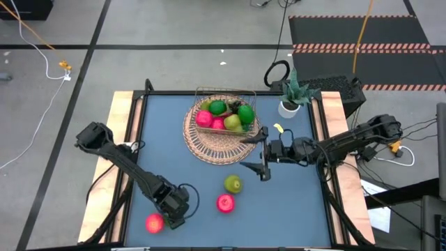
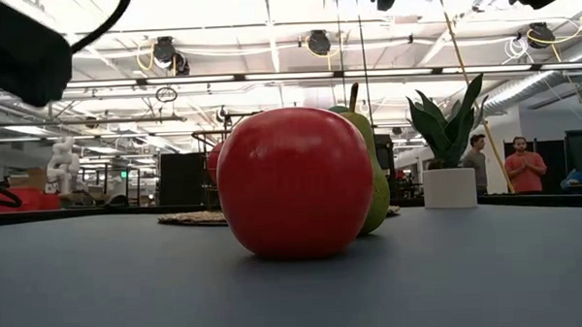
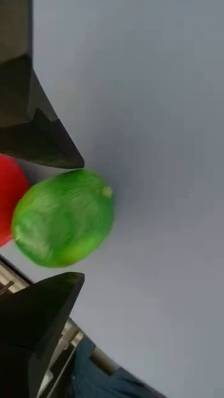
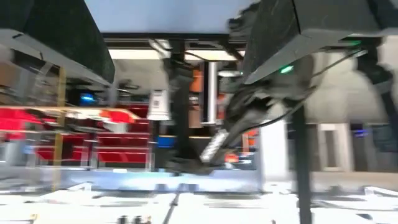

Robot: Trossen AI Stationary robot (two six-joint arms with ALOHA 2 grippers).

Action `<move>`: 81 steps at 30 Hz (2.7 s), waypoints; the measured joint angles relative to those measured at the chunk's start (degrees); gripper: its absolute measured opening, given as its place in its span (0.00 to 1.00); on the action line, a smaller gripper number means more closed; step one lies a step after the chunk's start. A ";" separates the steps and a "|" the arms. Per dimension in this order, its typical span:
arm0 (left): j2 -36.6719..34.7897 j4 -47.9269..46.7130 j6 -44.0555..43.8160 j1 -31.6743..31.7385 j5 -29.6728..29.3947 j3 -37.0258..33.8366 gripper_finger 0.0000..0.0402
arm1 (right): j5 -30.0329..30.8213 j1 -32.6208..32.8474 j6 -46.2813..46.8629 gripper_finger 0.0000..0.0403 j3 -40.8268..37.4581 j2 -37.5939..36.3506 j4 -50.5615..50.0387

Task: Build produce basket
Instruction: Put the green lime into the gold wire basket, then put the green pear into the gold wire basket

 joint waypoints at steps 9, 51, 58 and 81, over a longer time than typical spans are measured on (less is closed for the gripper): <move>7.76 2.38 1.55 1.16 3.86 0.37 0.58 | 1.92 0.21 0.17 0.87 0.00 0.00 -0.39; 1.84 9.26 59.41 65.08 -39.80 16.00 0.82 | 1.88 0.33 0.20 0.87 0.02 0.04 -0.30; 0.87 5.04 54.77 64.07 -37.03 16.00 0.92 | 1.88 0.33 0.11 0.87 0.02 0.04 -0.64; -13.09 25.64 51.23 19.10 -56.61 2.47 0.84 | 24.59 18.12 16.02 0.83 5.49 10.43 -31.25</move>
